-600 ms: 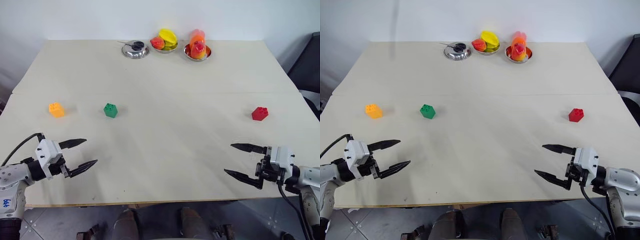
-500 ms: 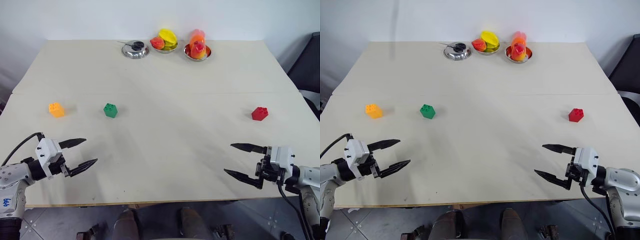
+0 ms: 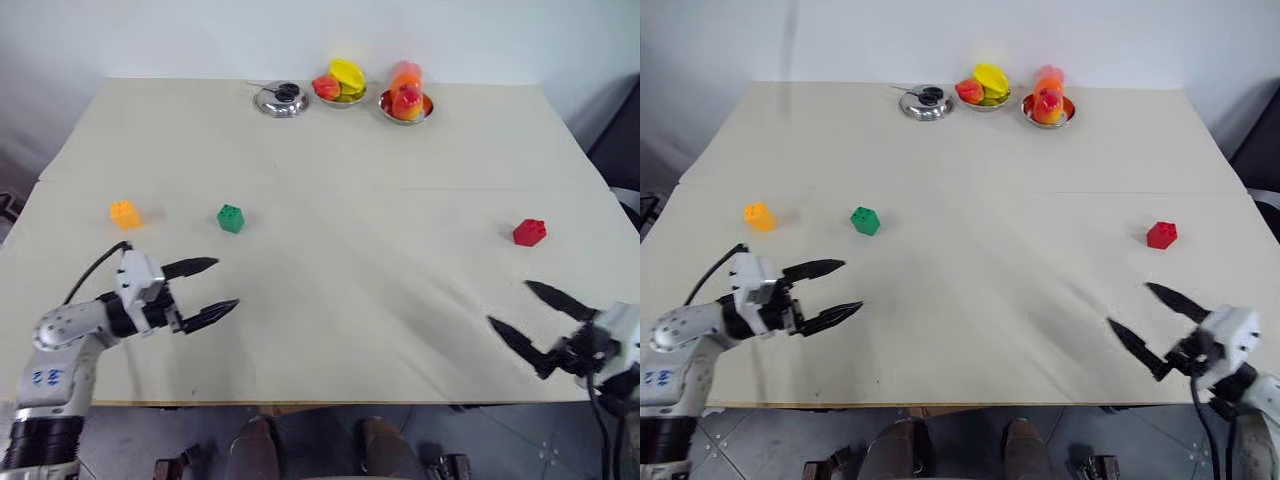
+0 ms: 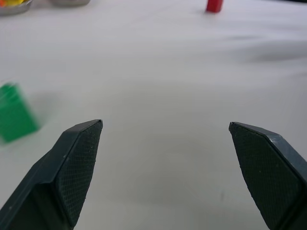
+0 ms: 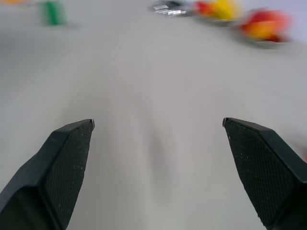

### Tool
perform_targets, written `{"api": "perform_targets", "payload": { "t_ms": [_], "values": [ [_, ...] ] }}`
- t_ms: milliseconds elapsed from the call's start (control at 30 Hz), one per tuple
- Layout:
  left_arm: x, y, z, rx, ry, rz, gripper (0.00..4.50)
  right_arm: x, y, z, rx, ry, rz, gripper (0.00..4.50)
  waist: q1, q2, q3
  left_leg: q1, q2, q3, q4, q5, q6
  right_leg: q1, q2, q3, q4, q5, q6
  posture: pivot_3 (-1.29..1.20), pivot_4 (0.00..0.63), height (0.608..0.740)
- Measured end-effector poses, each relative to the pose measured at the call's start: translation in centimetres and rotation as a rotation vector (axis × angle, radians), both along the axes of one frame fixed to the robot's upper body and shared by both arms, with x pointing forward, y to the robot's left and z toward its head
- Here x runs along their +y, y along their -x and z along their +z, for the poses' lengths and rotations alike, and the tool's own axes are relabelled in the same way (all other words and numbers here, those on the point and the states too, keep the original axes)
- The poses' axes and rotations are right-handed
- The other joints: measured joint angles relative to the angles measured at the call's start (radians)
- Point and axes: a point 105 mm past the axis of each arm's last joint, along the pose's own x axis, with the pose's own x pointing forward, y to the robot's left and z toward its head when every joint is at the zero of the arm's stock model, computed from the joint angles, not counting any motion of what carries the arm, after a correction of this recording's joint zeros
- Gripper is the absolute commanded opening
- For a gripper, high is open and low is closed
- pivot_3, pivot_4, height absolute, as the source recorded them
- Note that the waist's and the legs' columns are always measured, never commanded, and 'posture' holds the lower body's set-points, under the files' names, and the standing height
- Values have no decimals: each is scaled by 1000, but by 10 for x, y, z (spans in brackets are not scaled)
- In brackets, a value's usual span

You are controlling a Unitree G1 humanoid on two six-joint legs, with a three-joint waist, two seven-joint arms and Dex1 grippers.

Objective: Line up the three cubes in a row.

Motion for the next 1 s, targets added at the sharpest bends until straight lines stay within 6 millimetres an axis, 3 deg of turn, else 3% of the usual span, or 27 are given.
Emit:
{"api": "perform_targets", "payload": {
  "t_ms": [167, 333, 433, 533, 600, 733, 833, 1000],
  "values": [
    [-34, -1, -3, 24, 56, -115, 4487, -46, 27, -16, -20, -71, -381, 4500, -7, 0, 0, 0, 0, 0, 0, 0, 0, 0, 0, 0, 0, 0, 0, 0, 150, 740],
    [-45, -1, -3, 36, 65, -159, 4487, -65, 26, -24, 3, -90, -567, 4500, -30, 4, -2, 1, 0, 0, -2, 1, -1, 0, 0, 1, 0, 0, 0, 0, 150, 740],
    [-52, 0, -5, 64, 80, -176, 4487, -80, -1, -9, 66, -80, -605, 4500, -41, 7, -3, 2, 0, 2, 0, 0, 0, -1, 0, 5, 0, 1, 1, 0, 150, 740],
    [-62, 7, -11, 81, 88, -199, 4487, -84, -48, 31, 122, -11, -565, 4500, -50, 9, -4, 4, -1, 4, -1, 0, 1, 0, 1, 8, 0, 1, 1, 0, 150, 740],
    [-67, 10, -15, 85, 92, -205, 4487, -85, -68, 51, 153, 10, -561, 4500, -45, 9, -4, 6, -1, 2, -4, 1, 1, 0, 3, 8, 1, 0, 0, 0, 150, 740],
    [-66, 9, -18, 88, 88, -174, 4487, -77, -104, 50, 266, -9, -536, 4500, -31, 9, -4, 4, -1, 2, -3, 1, 1, -1, 2, 8, 0, 0, 1, 0, 150, 740],
    [-67, 11, -19, 89, 85, -170, 4487, -82, -128, 50, 317, -44, -579, 4500, -35, 9, -4, 1, -2, 3, 0, 0, 2, -2, 1, 9, -2, 2, 3, 0, 150, 740],
    [-67, 10, -19, 74, 78, -152, 4487, -81, -156, 51, 381, -87, -582, 4500, -37, 9, -4, 1, -2, 4, -1, 0, 2, -3, 2, 9, -2, 2, 3, 0, 150, 740]
  ]
}}
